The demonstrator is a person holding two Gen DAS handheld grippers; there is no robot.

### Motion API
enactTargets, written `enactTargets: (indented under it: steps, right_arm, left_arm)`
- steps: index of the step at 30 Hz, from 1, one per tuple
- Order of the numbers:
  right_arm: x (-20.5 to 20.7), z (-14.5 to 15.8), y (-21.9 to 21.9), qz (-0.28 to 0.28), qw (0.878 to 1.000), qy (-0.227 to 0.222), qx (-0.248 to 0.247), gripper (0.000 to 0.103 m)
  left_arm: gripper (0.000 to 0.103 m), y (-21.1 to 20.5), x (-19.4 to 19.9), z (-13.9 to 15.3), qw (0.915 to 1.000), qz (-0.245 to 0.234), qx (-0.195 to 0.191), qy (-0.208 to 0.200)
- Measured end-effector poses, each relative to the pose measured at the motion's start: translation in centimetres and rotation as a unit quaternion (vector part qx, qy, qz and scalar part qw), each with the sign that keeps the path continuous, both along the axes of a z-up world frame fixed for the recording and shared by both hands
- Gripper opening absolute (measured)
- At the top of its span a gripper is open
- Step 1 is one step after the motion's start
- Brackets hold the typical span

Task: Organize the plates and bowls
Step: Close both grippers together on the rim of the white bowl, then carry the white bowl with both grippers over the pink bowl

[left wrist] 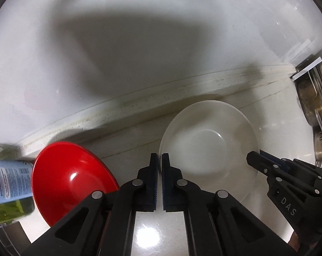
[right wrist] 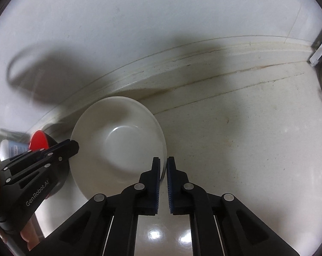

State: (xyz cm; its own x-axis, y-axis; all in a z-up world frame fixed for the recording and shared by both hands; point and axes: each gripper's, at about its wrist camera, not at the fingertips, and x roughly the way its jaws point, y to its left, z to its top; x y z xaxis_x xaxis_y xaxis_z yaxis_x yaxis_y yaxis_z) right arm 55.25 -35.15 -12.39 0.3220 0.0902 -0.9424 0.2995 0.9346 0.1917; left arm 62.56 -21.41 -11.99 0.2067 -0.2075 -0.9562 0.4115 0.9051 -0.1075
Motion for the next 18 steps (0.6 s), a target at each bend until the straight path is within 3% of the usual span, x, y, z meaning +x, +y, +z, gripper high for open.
enactTargets:
  steps: [10,18]
  right_arm:
    - [-0.4,1.4,0.1,0.001,1.000,-0.008,0.001,0.007]
    - [-3.9,4.5,0.0,0.002,0.999,-0.034,-0.010,0.007]
  left_arm:
    - [0.005,0.7,-2.1,2.6,0.9998,0.009,-0.010,-0.016]
    - [0.006,1.6,-6.1,5.6,0.9991,-0.004,-0.030,-0.030]
